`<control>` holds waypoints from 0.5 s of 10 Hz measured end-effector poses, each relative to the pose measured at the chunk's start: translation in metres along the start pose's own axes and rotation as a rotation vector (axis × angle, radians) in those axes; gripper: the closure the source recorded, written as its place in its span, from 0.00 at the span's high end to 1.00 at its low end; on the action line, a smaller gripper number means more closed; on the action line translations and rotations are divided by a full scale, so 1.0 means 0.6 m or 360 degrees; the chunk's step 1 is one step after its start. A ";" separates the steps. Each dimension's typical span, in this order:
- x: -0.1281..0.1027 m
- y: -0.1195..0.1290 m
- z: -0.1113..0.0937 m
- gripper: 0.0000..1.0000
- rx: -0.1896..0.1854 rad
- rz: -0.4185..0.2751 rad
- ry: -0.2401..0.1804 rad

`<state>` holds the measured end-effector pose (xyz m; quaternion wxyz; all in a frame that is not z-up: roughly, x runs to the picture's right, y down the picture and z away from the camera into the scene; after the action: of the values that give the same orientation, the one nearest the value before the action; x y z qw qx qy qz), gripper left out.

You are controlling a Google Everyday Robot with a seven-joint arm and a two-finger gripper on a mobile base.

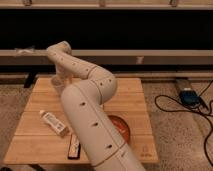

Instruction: Pick up the ceramic cup

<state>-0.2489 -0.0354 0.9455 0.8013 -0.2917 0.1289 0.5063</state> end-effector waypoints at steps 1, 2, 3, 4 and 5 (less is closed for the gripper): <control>0.008 0.007 -0.001 0.16 -0.0029 -0.0016 0.0011; 0.020 0.011 -0.005 0.05 -0.0072 -0.0033 0.0029; 0.025 0.013 -0.018 0.01 -0.0109 -0.0044 0.0029; 0.029 0.017 -0.038 0.00 -0.0149 -0.0056 0.0021; 0.033 0.021 -0.059 0.00 -0.0175 -0.0071 0.0015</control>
<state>-0.2477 -0.0381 0.9033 0.7946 -0.3405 0.0979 0.4931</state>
